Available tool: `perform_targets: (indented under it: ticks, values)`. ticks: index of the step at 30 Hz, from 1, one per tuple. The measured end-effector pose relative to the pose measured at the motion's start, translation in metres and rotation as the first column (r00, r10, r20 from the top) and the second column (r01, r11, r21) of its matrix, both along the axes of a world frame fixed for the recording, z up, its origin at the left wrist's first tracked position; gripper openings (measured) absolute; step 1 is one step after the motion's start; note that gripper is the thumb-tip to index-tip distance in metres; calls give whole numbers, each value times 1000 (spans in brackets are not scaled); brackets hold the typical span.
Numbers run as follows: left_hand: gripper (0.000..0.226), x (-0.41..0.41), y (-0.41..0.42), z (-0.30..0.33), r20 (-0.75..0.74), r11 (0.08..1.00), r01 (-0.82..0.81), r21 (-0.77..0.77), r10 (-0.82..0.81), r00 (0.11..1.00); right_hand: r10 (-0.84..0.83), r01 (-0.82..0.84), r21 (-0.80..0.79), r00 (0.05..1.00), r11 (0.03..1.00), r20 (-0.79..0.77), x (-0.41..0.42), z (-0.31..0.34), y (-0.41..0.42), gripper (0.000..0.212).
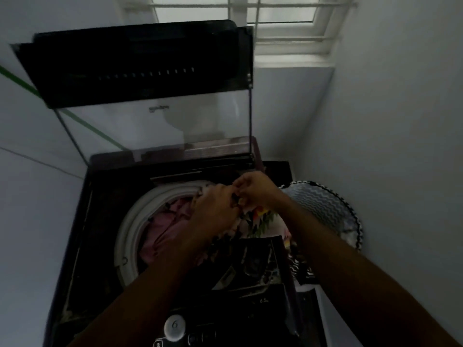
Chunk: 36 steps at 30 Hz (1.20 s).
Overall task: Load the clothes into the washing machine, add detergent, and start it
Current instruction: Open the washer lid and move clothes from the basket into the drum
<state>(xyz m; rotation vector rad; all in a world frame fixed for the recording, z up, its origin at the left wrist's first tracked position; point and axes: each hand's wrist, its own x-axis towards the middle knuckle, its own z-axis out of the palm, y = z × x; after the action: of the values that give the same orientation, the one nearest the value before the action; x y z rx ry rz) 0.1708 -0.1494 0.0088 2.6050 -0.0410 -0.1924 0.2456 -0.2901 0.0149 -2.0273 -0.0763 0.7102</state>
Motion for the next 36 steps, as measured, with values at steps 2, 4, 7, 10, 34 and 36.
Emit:
perform_targets:
  ticks: [2,4,7,10,34,36]
  values:
    - [38,7,-18,-5,46,996,55,-66,-52,998,-103,107,-29,986,994,131,3,6,-24,19]
    - [38,10,-33,-13,47,987,96,-132,-90,995,-142,172,-129,967,977,213,6,0,-54,21]
    - [45,13,-61,-16,23,968,138,-210,-136,990,31,33,-418,989,908,146,7,-22,-95,37]
    - [53,14,-78,-21,-16,980,182,-85,-184,983,298,-313,-422,949,851,-104,-10,-29,-111,52]
    - [36,-11,58,-9,-107,927,-373,49,376,920,91,-38,-345,986,938,140,-5,13,-38,66]
    - [54,-18,67,-20,-247,953,-270,135,297,922,108,-67,-499,993,864,53,-8,1,-42,85]
